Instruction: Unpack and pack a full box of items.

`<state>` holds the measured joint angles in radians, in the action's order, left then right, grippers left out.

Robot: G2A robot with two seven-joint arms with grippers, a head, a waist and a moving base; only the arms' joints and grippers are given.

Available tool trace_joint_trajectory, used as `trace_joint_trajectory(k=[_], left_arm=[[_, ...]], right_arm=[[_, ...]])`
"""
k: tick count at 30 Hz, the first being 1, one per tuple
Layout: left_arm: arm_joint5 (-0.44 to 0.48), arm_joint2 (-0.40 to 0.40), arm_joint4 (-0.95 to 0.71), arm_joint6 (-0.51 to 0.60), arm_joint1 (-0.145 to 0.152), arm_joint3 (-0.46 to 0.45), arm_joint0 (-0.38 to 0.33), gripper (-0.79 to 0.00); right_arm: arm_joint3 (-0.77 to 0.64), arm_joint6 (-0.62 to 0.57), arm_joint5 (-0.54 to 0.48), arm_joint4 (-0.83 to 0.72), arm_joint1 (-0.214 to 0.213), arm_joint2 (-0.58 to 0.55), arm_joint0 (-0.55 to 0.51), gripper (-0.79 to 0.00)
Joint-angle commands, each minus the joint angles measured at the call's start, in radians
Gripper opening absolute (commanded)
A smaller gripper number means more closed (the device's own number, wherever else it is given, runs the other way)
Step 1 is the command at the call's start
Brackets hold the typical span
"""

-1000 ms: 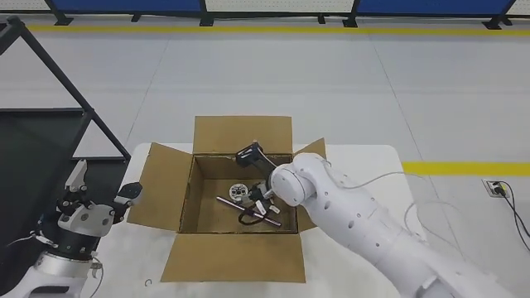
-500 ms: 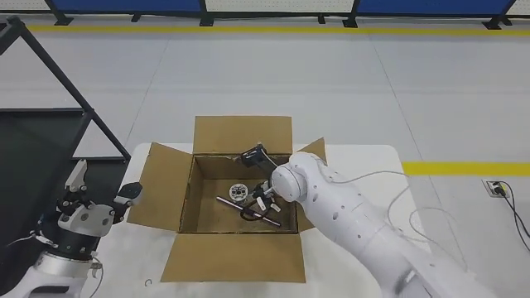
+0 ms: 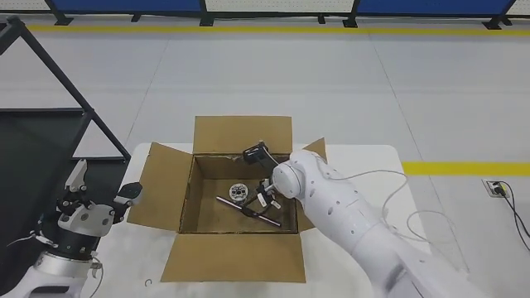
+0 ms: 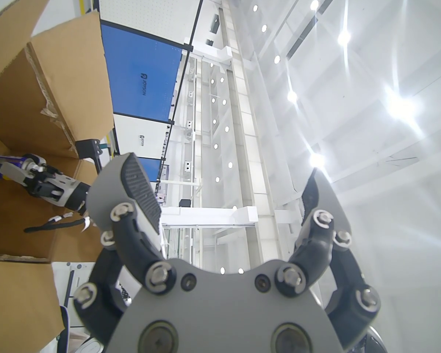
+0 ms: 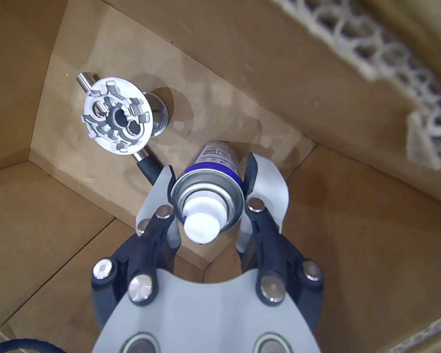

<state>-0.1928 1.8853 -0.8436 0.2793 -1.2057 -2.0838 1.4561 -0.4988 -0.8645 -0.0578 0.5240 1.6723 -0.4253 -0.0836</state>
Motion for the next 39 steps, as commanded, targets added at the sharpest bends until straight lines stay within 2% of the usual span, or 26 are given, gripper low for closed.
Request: trace_joint_trajectory(k=[1,6,9,13,17,22,25,28,39], left_arm=[[0.000,0.000,0.000,0.000,0.000,0.000,0.000,0.000],[0.000,0.000,0.000,0.000,0.000,0.000,0.000,0.000],[0.000,0.000,0.000,0.000,0.000,0.000,0.000,0.000],[0.000,0.000,0.000,0.000,0.000,0.000,0.000,0.000],[0.000,0.000,0.000,0.000,0.000,0.000,0.000,0.000],[0.000,0.000,0.000,0.000,0.000,0.000,0.000,0.000],[0.000,0.000,0.000,0.000,0.000,0.000,0.000,0.000],[0.000,0.000,0.000,0.000,0.000,0.000,0.000,0.000],[0.000,0.000,0.000,0.000,0.000,0.000,0.000,0.000]], right_arm=[[0.001,0.010,-0.027,0.006,-0.002,-0.009,0.005,-0.785],[-0.044,0.011,-0.086,0.027,-0.018,-0.030,0.007,-0.785],[-0.118,0.025,-0.125,0.049,-0.044,-0.055,-0.003,-0.785],[-0.284,0.025,-0.146,0.104,-0.103,-0.112,-0.043,-0.785],[-0.588,-0.039,-0.077,0.216,-0.186,-0.207,-0.150,-0.785],[-1.061,-0.188,-0.021,0.394,-0.295,-0.385,-0.394,-0.785],[-1.242,-0.227,-0.032,0.459,-0.329,-0.462,-0.509,-0.785],[-1.354,-0.224,-0.038,0.489,-0.345,-0.509,-0.585,-0.785],[-1.382,-0.225,-0.022,0.507,-0.350,-0.530,-0.608,-0.785]])
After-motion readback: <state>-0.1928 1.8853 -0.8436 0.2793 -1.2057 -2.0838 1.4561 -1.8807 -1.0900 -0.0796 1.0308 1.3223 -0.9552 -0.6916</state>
